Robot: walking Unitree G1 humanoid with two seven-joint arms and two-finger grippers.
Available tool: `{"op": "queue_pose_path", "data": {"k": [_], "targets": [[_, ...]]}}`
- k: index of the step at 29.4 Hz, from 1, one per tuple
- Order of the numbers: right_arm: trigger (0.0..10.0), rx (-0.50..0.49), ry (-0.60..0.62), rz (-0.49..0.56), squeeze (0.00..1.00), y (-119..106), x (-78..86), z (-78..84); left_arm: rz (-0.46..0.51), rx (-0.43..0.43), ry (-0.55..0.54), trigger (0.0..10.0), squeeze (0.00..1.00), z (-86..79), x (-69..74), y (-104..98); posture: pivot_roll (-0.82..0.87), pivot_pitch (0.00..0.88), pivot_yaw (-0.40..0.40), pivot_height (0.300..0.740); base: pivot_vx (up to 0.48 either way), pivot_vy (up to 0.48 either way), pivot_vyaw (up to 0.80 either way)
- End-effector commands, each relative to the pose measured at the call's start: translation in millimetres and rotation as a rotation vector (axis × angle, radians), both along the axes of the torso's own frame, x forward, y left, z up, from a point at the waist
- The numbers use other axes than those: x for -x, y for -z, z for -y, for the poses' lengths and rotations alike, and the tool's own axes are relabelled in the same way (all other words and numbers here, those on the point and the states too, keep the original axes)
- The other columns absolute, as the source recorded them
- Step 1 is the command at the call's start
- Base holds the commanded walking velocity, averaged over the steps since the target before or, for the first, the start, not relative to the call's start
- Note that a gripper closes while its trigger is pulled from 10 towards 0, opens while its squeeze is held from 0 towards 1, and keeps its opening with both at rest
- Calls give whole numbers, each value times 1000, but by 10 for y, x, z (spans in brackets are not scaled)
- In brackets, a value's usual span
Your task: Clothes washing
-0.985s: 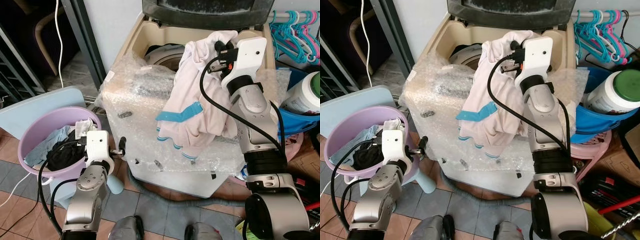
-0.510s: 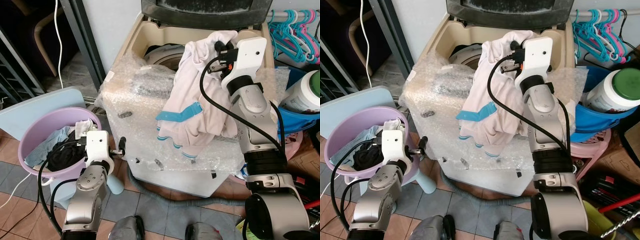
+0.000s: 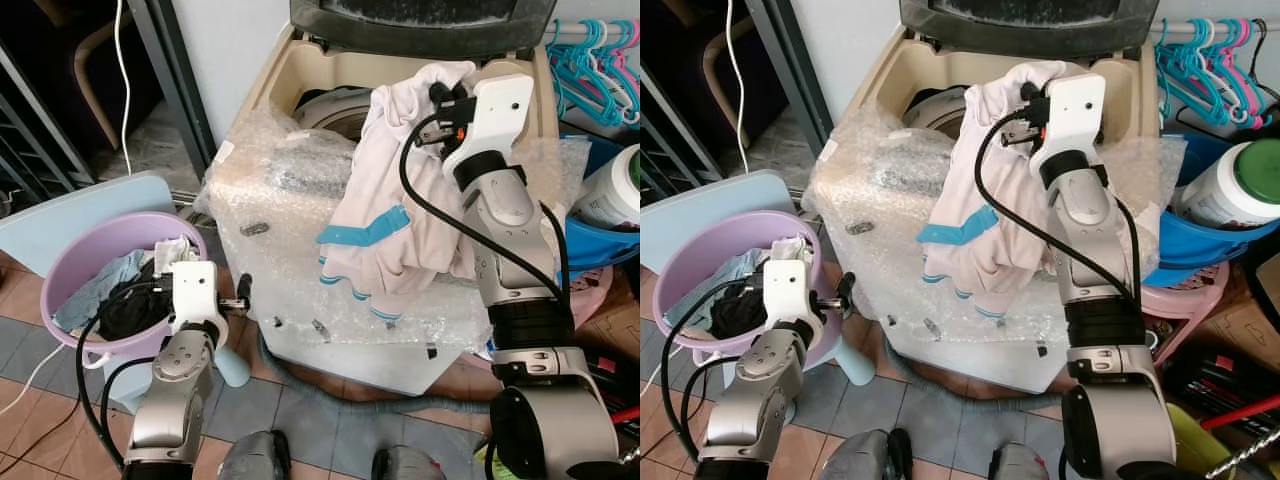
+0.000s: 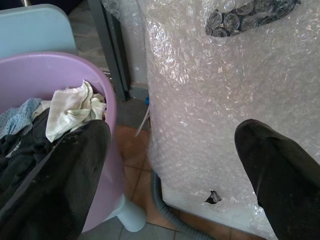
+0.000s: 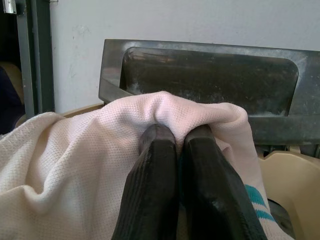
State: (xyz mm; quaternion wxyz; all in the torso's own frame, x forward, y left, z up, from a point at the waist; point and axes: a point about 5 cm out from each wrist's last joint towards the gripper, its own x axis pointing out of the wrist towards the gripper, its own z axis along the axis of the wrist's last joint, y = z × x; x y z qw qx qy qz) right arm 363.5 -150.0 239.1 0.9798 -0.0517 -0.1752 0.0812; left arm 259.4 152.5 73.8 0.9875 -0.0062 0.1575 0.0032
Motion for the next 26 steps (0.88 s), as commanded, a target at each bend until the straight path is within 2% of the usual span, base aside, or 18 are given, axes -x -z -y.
{"op": "queue_pose_path", "data": {"k": [1, 16, 17, 18, 19, 20, 23, 26], "targets": [[10000, 4, -7, 28, 0, -76, 18, -21, -3, -6, -10, 10000, 0, -29, 1, 5, -34, 54, 35, 740, 0, 0, 0], [10000, 4, -7, 28, 0, -76, 18, -21, -3, -6, -10, 10000, 0, -29, 1, 5, -34, 54, 35, 740, 0, 0, 0], [10000, 4, -5, 23, 0, -74, 25, -25, -3, -6, -10, 10000, 0, -28, 1, 9, 0, 0, 0, 740, 0, 0, 0], [10000, 4, -5, 23, 0, -74, 25, -25, -3, -6, -10, 10000, 0, -28, 1, 9, 0, 0, 0, 740, 0, 0, 0], [10000, -12, -61, 14, 0, 19, 65, -117, 162, -88, 32, 10000, 0, -67, -74, -143, -39, 56, 42, 740, 0, 0, 0], [10000, -17, -80, 13, 0, 45, 80, -144, 217, -116, 48, 10000, 0, -74, -84, -198, -39, 53, 42, 740, 0, 0, 0], [10000, -26, -96, 16, 0, 53, 95, -162, 273, -162, 85, 10000, 0, -89, -51, -237, -38, 49, 42, 740, 0, 0, 0], [10000, -27, -98, 15, 0, 57, 96, -166, 276, -180, 95, 10000, 0, -109, -36, -225, -37, 50, 42, 740, 0, 0, 0]]}}
